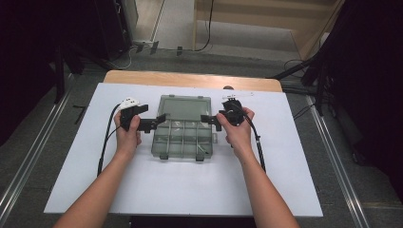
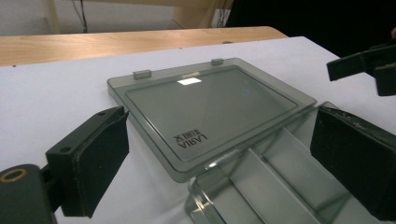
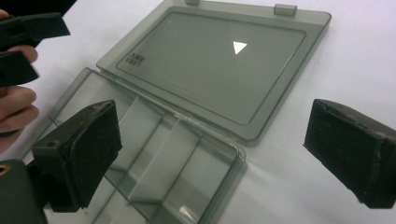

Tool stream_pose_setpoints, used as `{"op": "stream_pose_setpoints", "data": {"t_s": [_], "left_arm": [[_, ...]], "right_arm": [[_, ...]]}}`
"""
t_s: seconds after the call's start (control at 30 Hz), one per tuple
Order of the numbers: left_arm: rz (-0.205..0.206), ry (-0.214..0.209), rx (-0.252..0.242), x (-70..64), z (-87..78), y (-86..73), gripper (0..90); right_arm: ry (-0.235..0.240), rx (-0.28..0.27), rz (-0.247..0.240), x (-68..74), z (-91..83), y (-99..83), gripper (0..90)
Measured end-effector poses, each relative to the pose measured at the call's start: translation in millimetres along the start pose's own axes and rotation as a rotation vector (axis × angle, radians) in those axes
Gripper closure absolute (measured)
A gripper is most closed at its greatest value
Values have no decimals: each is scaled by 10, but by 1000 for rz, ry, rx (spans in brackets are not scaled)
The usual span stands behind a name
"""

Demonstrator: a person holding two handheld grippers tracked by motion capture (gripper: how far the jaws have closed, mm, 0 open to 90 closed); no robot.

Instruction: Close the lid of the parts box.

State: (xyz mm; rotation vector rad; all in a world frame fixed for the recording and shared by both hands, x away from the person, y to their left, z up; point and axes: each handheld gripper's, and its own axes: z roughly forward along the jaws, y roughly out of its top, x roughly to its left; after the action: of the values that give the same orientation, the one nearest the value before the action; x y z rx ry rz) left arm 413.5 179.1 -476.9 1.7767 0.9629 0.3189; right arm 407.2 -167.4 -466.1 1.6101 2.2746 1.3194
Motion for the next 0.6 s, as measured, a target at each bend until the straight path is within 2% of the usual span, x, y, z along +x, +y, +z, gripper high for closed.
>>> {"op": "stream_pose_setpoints", "data": {"t_s": [0.1, 0.23, 0.37, 0.5, 0.57, 0.6], "left_arm": [[-11, 1, 13, 44, 46, 16, 51], [-51, -4, 36, 124, 112, 52, 61], [-88, 3, 56, 187, 159, 117, 129], [-131, 10, 82, 246, 222, 165, 164], [-147, 16, 86, 264, 252, 169, 224], [-157, 16, 104, 275, 284, 168, 237]], "right_arm": [[9, 10, 7, -15, 60, 26, 40], [20, 18, 27, -67, 121, 40, 80], [30, -2, 56, -122, 161, 54, 132], [17, 8, 61, -159, 217, 63, 156], [18, 3, 85, -190, 244, 66, 207], [15, 1, 93, -203, 250, 66, 213]]}}
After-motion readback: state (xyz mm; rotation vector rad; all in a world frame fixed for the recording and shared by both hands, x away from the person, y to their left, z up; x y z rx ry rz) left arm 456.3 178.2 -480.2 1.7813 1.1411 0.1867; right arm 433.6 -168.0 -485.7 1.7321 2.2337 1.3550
